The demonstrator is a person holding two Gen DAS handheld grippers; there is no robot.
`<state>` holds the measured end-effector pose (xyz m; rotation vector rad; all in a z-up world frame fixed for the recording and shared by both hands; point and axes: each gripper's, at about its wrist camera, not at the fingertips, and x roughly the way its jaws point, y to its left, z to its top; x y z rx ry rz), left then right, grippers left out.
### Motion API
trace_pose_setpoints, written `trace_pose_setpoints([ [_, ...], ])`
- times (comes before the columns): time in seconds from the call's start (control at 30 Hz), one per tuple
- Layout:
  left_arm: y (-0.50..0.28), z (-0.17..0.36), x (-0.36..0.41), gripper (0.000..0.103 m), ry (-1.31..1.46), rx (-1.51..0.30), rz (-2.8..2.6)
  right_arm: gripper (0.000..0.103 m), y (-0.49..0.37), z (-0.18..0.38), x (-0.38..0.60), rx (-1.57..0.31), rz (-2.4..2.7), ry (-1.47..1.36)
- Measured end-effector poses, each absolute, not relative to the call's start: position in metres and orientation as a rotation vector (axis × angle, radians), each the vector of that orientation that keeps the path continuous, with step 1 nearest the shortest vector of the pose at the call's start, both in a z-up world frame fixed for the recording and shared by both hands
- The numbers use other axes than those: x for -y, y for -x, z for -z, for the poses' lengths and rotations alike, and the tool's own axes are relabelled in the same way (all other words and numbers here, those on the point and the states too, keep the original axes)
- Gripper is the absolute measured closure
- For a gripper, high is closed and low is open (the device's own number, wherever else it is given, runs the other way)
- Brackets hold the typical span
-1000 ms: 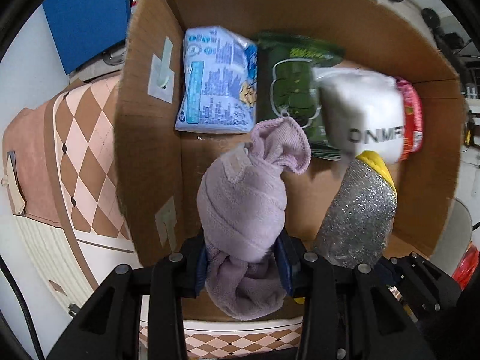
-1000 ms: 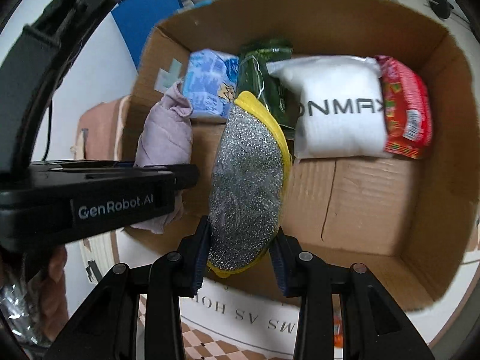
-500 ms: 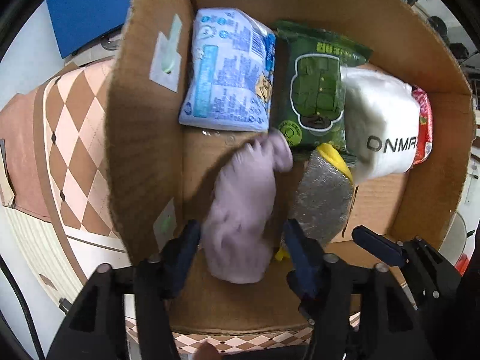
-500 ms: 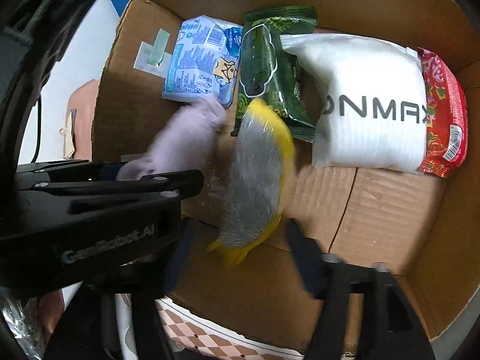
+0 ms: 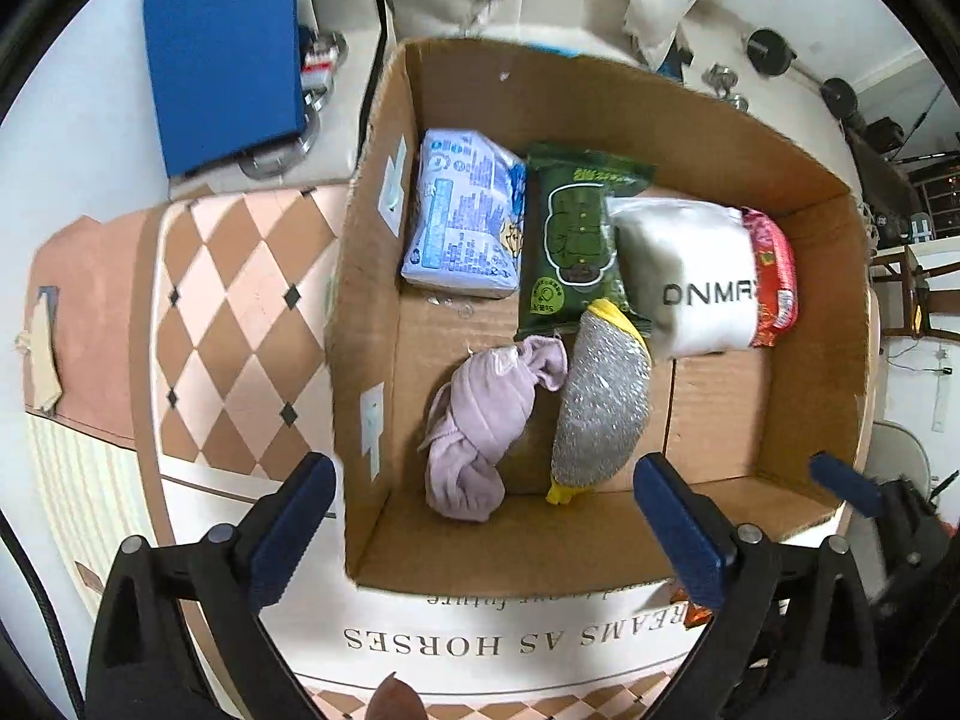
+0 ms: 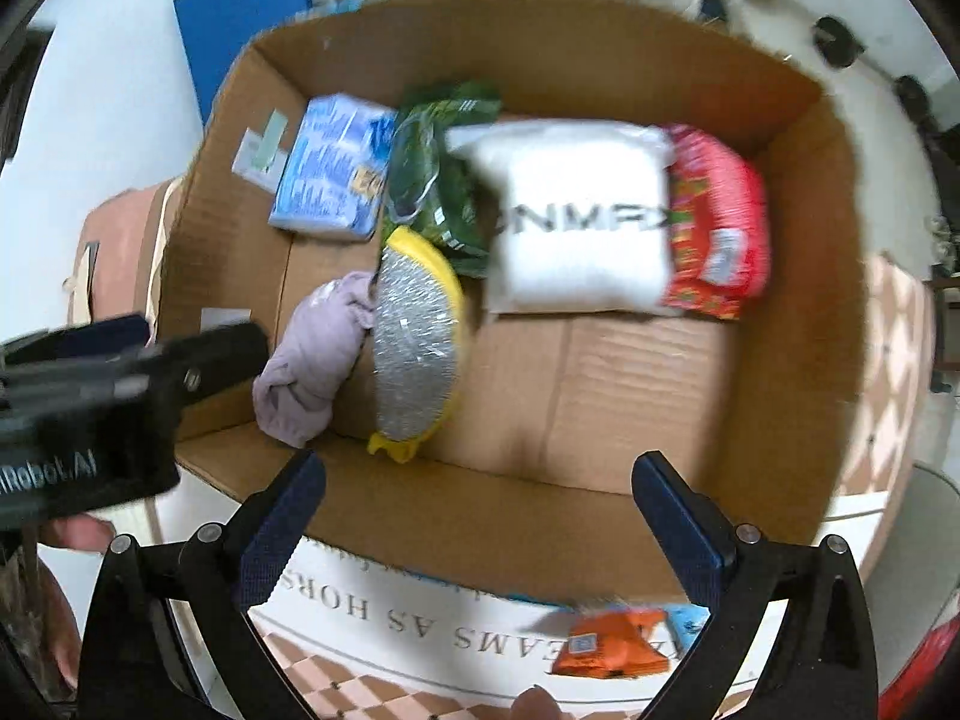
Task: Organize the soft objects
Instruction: 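Place the sock and sponge into the box beside the packs and release, then move the left gripper to the orange panda snack bag and grasp it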
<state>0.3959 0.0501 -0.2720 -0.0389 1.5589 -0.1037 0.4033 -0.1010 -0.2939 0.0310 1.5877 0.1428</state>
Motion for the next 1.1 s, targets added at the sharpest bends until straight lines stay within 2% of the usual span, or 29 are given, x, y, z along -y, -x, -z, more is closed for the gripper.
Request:
trace_pose_setpoints([
  [0.27,-0.371,0.233,-0.02,0.001,0.01,-1.43,0.111,0.0,-0.372,0.25,0.13,-1.429,-0.045,-0.03],
  [0.43,-0.338,0.191,0.006,0.001,-0.03,-1.314,0.126,0.0,-0.345,0.228,0.155,-1.412,-0.084,-0.106],
  [0.57,-0.301,0.18,0.031,0.001,-0.061,-1.257,0.118,0.0,-0.318,0.214,0.188,-1.395,-0.1,-0.13],
  [0.7,-0.268,0.218,0.063,0.001,-0.075,-1.341,0.152,0.0,-0.285,0.223,0.236,-1.416,-0.046,-0.091],
  [0.9,-0.232,0.301,0.117,0.001,-0.111,-1.515,0.286,0.0,-0.248,0.284,0.297,-1.558,0.007,-0.038],
  [0.93,-0.226,0.312,0.123,0.001,-0.107,-1.533,0.3,0.002,-0.243,0.294,0.306,-1.57,0.009,-0.047],
  [1.0,-0.215,0.331,0.135,0.001,-0.088,-1.562,0.314,0.016,-0.236,0.311,0.318,-1.585,0.016,-0.058],
  [1.1,-0.205,0.349,0.148,0.002,-0.031,-1.599,0.326,0.02,-0.23,0.33,0.33,-1.61,0.019,-0.101],
])
